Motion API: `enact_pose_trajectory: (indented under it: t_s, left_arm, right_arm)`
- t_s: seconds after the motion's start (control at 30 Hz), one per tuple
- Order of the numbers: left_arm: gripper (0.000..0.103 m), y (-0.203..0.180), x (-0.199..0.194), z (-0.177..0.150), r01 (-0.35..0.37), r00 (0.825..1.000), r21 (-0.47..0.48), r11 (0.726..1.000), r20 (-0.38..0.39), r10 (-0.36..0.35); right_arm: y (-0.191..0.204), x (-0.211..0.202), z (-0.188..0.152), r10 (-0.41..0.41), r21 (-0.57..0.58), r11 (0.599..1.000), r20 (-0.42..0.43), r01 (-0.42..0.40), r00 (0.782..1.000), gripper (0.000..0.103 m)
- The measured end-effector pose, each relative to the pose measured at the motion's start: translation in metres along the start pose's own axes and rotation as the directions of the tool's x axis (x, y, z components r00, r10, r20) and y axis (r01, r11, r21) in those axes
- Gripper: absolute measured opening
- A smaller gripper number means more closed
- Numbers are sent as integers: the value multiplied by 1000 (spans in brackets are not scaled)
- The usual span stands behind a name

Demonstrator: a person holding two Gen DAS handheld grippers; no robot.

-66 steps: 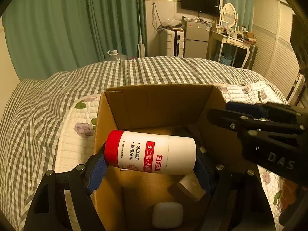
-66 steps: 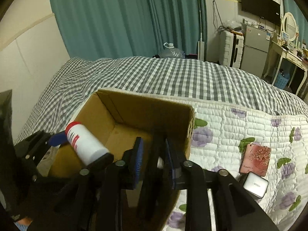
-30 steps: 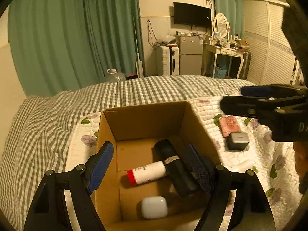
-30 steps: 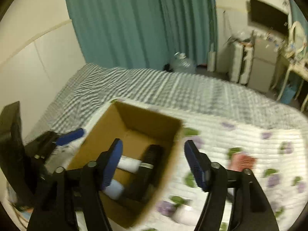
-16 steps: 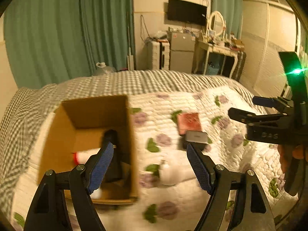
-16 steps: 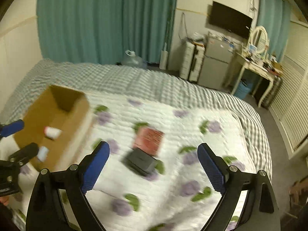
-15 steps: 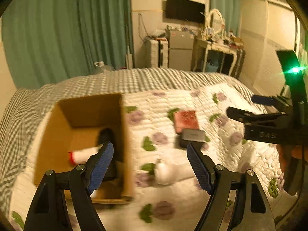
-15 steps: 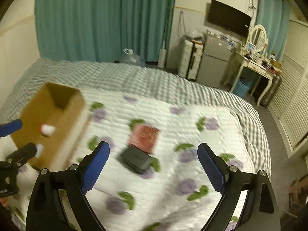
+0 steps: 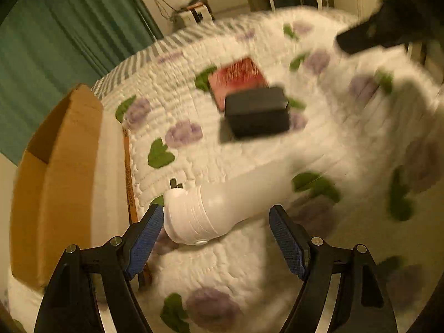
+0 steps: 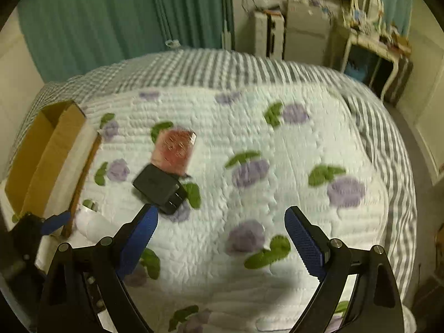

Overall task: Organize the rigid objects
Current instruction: 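Grasp the white plastic cup stack with the left tool, then lift the cup stack with the left tool while the right tool grasps the black UGREEN charger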

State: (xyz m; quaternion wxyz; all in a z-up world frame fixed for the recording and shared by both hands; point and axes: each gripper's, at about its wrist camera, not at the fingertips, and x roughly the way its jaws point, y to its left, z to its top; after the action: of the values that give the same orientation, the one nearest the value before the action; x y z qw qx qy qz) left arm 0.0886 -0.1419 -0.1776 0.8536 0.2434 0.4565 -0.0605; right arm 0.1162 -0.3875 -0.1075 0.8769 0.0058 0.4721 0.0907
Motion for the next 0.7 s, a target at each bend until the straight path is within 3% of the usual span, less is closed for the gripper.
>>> enact_pose_trajectory:
  t_s: [0.1, 0.33, 0.4, 0.43, 0.7]
  left_arm:
    - [81, -3, 12, 0, -42, 999, 57, 998, 22, 41]
    - [78, 0, 24, 13, -5, 998, 88, 996, 64, -1]
    - [64, 1, 21, 14, 16, 997, 88, 996, 76, -22]
    - [48, 1, 19, 15, 29, 996, 87, 996, 85, -36]
    - [43, 18, 0, 29, 61, 990, -12, 998, 130, -59]
  right_arm:
    - [-7, 6, -3, 4, 35, 999, -34, -3, 999, 93]
    - [-4, 6, -4, -1, 25, 1000, -31, 2, 1000, 93]
    - [-2, 8, -4, -8, 19, 1000, -36, 9, 999, 93]
    - [-1, 9, -4, -12, 14, 1000, -39, 13, 999, 93]
    - [12, 11, -3, 12, -45, 999, -5, -12, 1000, 93]
